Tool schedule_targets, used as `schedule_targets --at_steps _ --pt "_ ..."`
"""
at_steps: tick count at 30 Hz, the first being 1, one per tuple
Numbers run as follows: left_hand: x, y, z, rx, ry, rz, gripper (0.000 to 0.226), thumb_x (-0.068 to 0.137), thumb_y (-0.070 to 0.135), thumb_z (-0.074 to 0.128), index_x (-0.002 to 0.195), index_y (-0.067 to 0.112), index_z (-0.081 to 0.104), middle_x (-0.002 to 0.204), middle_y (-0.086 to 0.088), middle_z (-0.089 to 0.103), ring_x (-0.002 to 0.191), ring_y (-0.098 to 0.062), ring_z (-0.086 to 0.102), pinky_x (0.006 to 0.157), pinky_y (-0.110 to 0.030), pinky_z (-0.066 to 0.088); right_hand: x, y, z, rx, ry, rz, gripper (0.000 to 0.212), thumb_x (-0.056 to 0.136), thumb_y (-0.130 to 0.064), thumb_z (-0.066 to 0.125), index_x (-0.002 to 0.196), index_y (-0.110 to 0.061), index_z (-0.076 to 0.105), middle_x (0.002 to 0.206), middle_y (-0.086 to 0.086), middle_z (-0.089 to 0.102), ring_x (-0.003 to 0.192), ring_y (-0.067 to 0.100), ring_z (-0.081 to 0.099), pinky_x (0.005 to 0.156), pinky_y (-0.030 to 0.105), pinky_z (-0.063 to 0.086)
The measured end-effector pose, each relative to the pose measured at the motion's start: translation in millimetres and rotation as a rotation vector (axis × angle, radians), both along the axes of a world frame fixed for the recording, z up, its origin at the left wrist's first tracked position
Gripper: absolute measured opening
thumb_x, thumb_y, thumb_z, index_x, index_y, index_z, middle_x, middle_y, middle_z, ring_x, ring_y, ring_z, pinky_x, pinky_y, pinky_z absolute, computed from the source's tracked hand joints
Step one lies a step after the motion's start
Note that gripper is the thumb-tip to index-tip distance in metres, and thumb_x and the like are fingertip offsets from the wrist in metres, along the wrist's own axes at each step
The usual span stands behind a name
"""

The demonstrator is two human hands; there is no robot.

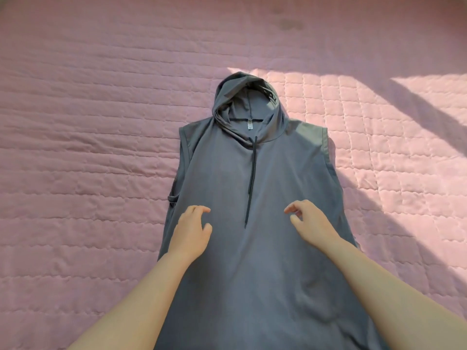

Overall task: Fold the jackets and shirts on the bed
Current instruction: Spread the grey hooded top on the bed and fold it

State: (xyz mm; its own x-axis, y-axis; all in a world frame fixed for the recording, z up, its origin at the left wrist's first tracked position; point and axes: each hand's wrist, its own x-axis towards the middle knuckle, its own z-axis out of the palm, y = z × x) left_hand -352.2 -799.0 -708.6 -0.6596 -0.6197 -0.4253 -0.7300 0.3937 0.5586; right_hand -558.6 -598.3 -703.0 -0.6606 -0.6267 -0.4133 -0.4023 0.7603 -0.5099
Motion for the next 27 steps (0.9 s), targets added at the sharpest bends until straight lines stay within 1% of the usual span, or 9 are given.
schedule_targets --at_steps 2,6,10,12,15,18,20,24,27 --pt "-17.8 -18.3 -1.6 0.009 0.013 -0.001 0.037 0.095 0.016 0.051 0.131 0.021 0.049 0.142 0.004 0.041 0.128 -0.018 0.041 0.102 -0.038 0.039 -14.7 -24.0 1.3 -0.004 -0.001 -0.024 0.024 0.089 -0.006 0.050 0.102 -0.018 0.065 0.104 0.001 0.057 0.091 0.013 0.053 0.089 0.028 0.042" --pt "-51.5 -56.7 -9.2 -0.008 0.051 -0.032 0.045 0.094 0.015 0.052 0.138 0.019 0.044 0.144 0.002 0.040 0.131 -0.018 0.040 0.105 -0.035 0.036 -44.0 -68.0 -1.3 -0.023 0.007 -0.073 0.026 0.089 -0.006 0.048 0.105 -0.017 0.065 0.108 0.002 0.058 0.090 0.012 0.052 0.082 0.022 0.035" --pt "-87.2 -91.9 -18.4 -0.070 0.083 -0.156 0.051 0.093 0.015 0.055 0.142 0.016 0.041 0.146 0.001 0.039 0.133 -0.021 0.040 0.108 -0.039 0.035 -69.2 -102.0 -5.9 -0.034 0.008 -0.104 0.029 0.088 -0.005 0.047 0.110 -0.015 0.063 0.113 0.004 0.058 0.089 0.013 0.052 0.080 0.021 0.035" --pt "-107.1 -105.3 -18.9 -0.076 0.111 -0.159 0.052 0.093 0.016 0.056 0.142 0.015 0.040 0.147 0.000 0.038 0.134 -0.021 0.039 0.108 -0.037 0.035 -80.7 -115.2 -6.9 -0.047 0.011 -0.114 0.030 0.088 -0.007 0.048 0.115 -0.014 0.060 0.117 0.005 0.056 0.094 0.015 0.052 0.083 0.023 0.035" --pt "-137.2 -119.9 -18.4 -0.053 0.137 -0.093 0.054 0.094 0.017 0.056 0.145 0.016 0.037 0.150 -0.003 0.035 0.135 -0.020 0.038 0.106 -0.032 0.032 -100.6 -135.7 -10.0 -0.094 0.021 -0.117 0.035 0.090 -0.009 0.050 0.124 -0.011 0.055 0.127 0.007 0.053 0.113 0.018 0.052 0.091 0.023 0.034" --pt "-164.5 -129.2 -25.3 0.023 0.163 -0.026 0.059 0.093 0.017 0.057 0.147 0.016 0.032 0.149 -0.008 0.035 0.136 -0.021 0.038 0.109 -0.034 0.034 -124.6 -155.8 -17.5 -0.128 0.020 -0.129 0.041 0.090 -0.011 0.052 0.131 -0.011 0.050 0.136 0.007 0.050 0.123 0.020 0.049 0.101 0.027 0.035" --pt "-178.1 -135.4 -32.1 0.048 0.184 -0.022 0.062 0.092 0.017 0.059 0.148 0.015 0.030 0.151 -0.007 0.032 0.138 -0.020 0.035 0.112 -0.036 0.032 -139.3 -168.8 -21.7 -0.134 0.004 -0.119 0.045 0.091 -0.013 0.053 0.135 -0.012 0.048 0.141 0.005 0.047 0.126 0.020 0.047 0.104 0.029 0.035" --pt "-196.1 -140.7 -51.2 0.089 0.246 0.041 0.051 0.091 0.016 0.059 0.140 0.019 0.043 0.152 -0.006 0.026 0.140 -0.019 0.031 0.113 -0.038 0.033 -163.6 -187.4 -38.2 -0.123 -0.008 -0.044 0.043 0.090 -0.012 0.055 0.133 -0.012 0.051 0.144 0.007 0.041 0.130 0.018 0.042 0.104 0.024 0.030" --pt "-209.8 -141.8 -60.8 0.133 0.317 0.095 0.050 0.090 0.012 0.059 0.138 0.018 0.045 0.148 -0.005 0.032 0.139 -0.017 0.032 0.115 -0.039 0.031 -180.8 -202.8 -50.7 -0.115 0.023 -0.049 0.042 0.090 -0.013 0.056 0.132 -0.013 0.053 0.149 0.009 0.030 0.138 0.019 0.031 0.111 0.023 0.019"
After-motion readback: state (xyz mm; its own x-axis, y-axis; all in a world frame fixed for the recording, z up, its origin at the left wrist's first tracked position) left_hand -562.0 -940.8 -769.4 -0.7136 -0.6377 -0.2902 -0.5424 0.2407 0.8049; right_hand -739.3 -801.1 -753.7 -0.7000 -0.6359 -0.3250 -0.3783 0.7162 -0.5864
